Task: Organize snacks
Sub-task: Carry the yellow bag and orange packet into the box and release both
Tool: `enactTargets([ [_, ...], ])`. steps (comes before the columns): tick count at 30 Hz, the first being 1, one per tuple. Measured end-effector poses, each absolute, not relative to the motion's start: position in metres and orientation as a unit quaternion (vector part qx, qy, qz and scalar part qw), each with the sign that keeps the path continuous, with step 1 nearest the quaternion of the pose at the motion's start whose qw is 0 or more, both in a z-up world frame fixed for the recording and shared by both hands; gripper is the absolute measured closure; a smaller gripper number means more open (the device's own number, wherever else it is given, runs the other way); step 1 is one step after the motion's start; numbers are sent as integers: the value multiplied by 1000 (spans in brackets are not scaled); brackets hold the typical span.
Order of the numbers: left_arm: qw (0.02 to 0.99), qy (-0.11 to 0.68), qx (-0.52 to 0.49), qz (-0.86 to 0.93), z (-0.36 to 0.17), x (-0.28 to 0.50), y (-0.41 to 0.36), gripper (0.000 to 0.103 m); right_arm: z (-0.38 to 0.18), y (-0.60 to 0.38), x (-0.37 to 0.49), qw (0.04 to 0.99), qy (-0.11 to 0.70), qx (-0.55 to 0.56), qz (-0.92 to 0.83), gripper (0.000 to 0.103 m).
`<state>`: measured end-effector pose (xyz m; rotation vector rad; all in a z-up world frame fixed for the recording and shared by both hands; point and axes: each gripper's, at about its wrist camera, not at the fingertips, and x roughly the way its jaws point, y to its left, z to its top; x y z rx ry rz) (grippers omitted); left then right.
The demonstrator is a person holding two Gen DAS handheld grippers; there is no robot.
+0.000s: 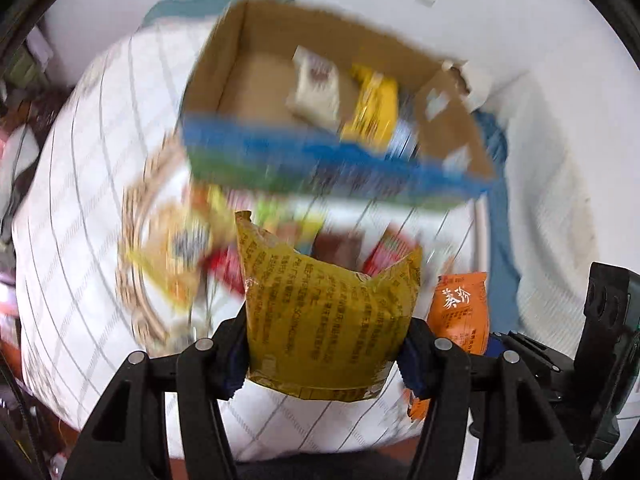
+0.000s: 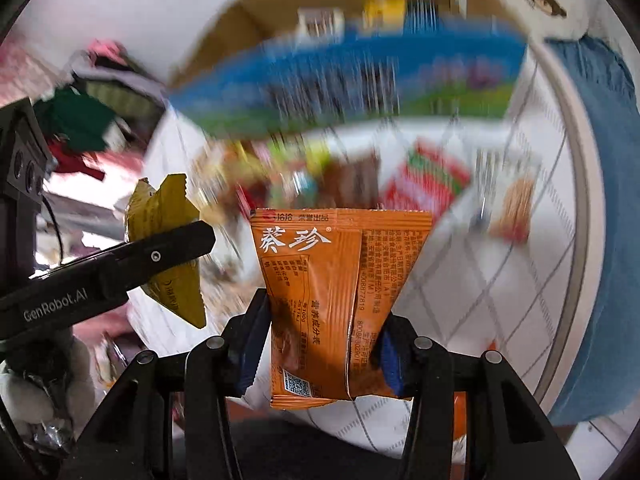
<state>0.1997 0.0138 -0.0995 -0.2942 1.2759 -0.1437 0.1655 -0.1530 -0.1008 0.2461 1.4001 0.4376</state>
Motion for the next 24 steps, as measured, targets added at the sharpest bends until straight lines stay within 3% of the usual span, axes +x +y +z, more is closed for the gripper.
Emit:
enactTargets([
  [5,811,575,-96,-51,-62,290,23,45,-43,-158,234,784,575,122,198,52],
  [10,794,605,-56,-22,-80,382,33,45,-28,-154,316,797,564,107,186,52],
  [18,748,663,-20,21,-128,470,36,45,-97,-117,411,751,632,102,159,52],
  [24,730,683,-22,30,-150,494,40,42,-133,-106,423,723,667,90,156,51],
])
